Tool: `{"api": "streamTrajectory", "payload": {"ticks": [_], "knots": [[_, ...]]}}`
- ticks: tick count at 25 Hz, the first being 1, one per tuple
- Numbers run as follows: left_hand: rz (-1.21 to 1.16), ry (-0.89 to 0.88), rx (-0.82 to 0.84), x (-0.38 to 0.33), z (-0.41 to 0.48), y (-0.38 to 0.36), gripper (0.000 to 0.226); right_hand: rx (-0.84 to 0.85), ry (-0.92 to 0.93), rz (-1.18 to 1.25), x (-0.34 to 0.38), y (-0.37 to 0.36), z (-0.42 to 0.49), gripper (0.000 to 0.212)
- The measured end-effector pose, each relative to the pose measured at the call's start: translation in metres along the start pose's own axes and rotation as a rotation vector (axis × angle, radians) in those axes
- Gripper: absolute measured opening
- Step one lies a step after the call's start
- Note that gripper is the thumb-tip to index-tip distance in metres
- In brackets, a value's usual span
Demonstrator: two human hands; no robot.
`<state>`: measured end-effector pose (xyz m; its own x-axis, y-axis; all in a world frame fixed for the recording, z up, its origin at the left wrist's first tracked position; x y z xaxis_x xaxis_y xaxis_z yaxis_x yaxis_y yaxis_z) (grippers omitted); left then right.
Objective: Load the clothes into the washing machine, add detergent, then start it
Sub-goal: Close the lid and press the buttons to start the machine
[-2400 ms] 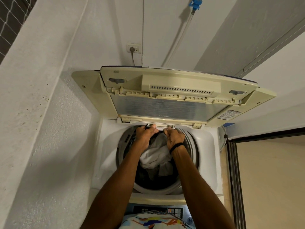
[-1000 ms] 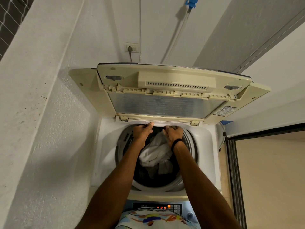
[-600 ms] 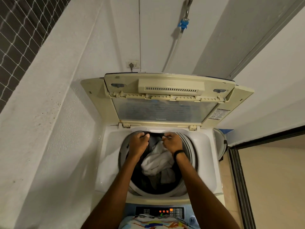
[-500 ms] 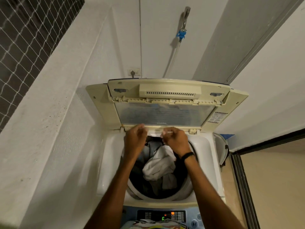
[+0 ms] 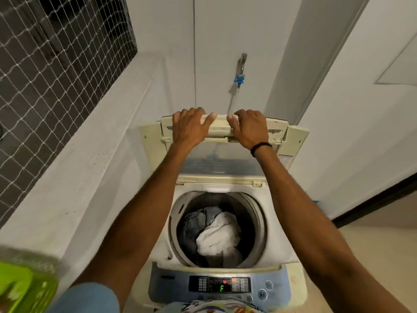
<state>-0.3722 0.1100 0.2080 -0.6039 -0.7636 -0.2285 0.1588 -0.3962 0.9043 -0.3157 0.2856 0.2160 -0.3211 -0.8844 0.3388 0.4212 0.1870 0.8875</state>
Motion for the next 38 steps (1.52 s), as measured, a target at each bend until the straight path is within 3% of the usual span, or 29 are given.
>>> {"api": "streamTrajectory", "payload": {"ticks": [6,11,15,19,21,25,28,33,36,38], "knots": [[0.028,0.010,0.169,-0.017,-0.049,0.013,0.077,0.081,0.050,-0.055,-0.003,0.026,-0.050,0.078],[0.017,-0.029,0.365,-0.040,-0.153,0.005,0.068,0.149,0.088,0.004,-0.028,0.027,-0.162,0.070],[-0.134,-0.064,0.525,-0.052,-0.260,-0.048,0.069,0.470,-0.008,-0.008,-0.070,-0.034,-0.267,0.042],[-0.100,-0.016,0.699,-0.055,-0.351,-0.125,0.059,0.668,-0.084,-0.164,-0.098,-0.102,-0.350,0.043],[-0.107,0.048,0.696,-0.051,-0.369,-0.149,0.057,0.667,-0.130,-0.156,-0.103,-0.123,-0.371,0.045],[-0.085,0.083,0.618,-0.047,-0.373,-0.165,0.045,0.501,-0.228,-0.026,-0.113,-0.130,-0.387,0.028],[-0.082,0.099,0.584,-0.048,-0.376,-0.164,0.041,0.525,-0.229,-0.051,-0.110,-0.133,-0.392,0.027],[-0.102,0.140,0.422,-0.058,-0.400,-0.159,0.019,0.594,-0.176,-0.002,-0.115,-0.132,-0.405,0.068],[-0.126,0.178,0.351,-0.073,-0.436,-0.148,0.057,0.470,-0.255,0.055,-0.128,-0.112,-0.443,0.075],[-0.190,0.291,0.285,-0.087,-0.479,-0.137,0.062,0.476,-0.297,0.065,-0.143,-0.105,-0.489,0.082]]}}
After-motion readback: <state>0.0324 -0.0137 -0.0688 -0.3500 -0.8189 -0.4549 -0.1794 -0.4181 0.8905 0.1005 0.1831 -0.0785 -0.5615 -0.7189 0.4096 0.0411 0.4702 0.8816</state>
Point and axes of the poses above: each hand's wrist, its own z-axis towards the middle knuckle, its own y-axis out of the back of the hand, x = y × z, the point moved 8 cm from there along z, towards the middle knuckle, and after that the axes turned 13 degrees about -y, right-handed, at the moved point
